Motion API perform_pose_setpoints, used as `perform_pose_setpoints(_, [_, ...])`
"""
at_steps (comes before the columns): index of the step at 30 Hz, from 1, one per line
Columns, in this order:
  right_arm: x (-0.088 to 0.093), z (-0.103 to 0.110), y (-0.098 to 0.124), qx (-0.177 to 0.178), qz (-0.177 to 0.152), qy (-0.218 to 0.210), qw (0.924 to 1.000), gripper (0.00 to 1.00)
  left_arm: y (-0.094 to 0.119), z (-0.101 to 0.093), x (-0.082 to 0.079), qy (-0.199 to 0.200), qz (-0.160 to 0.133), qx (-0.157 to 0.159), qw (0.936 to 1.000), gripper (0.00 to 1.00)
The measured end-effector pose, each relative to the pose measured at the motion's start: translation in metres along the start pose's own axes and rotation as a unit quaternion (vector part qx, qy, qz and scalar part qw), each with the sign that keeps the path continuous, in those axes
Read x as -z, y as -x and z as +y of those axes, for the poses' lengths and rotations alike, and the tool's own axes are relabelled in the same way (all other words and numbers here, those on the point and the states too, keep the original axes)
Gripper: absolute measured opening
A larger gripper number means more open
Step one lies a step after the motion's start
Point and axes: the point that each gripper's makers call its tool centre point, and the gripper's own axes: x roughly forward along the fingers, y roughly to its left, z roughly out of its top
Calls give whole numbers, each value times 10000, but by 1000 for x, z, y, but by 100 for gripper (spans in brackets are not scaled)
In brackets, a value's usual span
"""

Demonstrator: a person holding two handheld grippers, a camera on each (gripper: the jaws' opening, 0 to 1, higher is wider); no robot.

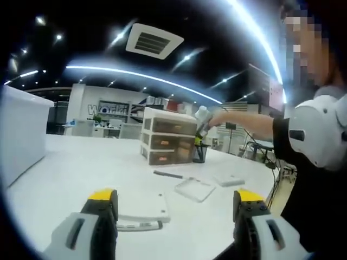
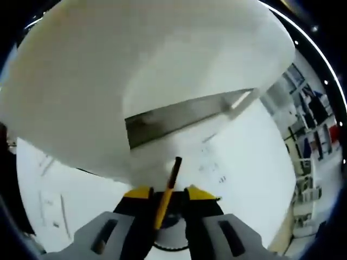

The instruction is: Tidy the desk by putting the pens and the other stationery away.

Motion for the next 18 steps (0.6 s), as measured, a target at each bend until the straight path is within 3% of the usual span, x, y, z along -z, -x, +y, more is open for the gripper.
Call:
perform_pose_setpoints(12, [-6,13,-3,-22,-101,-29,9999,11,3,5,-3,-1,-2,-65,10000,86])
perform_pose_setpoints(18, [-7,10,-2,-32,-136,-100,9999,5,3,5,-4,-28,-2,-56,10000,86])
